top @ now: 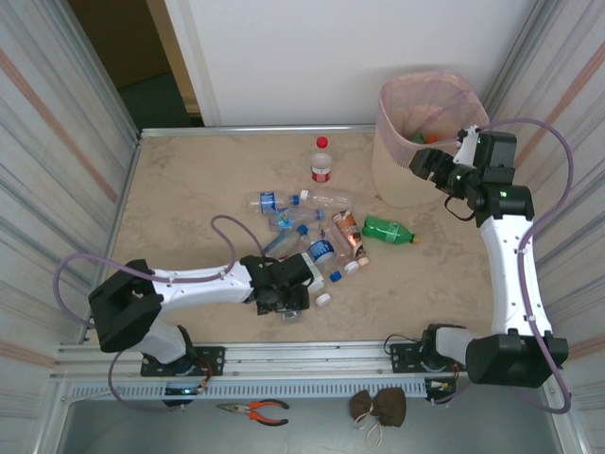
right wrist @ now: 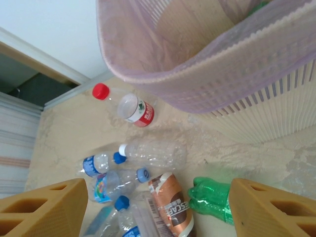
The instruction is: Put the plastic bottles in the bin
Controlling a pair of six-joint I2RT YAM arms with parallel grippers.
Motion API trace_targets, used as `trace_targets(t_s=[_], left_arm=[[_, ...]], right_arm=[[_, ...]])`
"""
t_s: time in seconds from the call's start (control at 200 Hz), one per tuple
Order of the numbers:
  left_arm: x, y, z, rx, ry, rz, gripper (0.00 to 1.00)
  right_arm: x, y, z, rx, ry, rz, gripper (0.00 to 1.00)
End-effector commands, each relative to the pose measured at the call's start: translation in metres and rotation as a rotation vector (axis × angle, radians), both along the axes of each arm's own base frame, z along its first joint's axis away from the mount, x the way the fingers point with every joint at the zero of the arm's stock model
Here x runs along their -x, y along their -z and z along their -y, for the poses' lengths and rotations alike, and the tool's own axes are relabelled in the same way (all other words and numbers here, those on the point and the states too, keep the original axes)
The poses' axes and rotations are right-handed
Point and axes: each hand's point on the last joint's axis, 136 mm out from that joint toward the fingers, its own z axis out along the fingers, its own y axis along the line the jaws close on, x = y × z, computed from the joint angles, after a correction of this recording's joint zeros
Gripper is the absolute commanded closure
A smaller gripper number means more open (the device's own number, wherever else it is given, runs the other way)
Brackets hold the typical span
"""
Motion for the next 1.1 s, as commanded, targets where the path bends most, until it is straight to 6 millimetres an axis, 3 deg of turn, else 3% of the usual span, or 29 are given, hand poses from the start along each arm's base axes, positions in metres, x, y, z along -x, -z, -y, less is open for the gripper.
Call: trace_targets(t_s=[0.0,0.526,1.097], left_arm=[[0.009,0.003,-0.009,-0.048,-0.001,-0.033,0.24],[0.027,0.021,-0.01,-0.108,0.073,-0.118,0.33],[0.036,0.017,-0.012,-0.155,0.111,-0.127,0.39]], right_arm=[[0.009,-0.002,-0.005,-0.02,-0.014,0.005,0.26],[0.015,0.01,-0.007,-0.02,-0.018,-0.018,0.26],[0.02,0.011,-0.008,-0.023,-0.017,-0.009,0.25]])
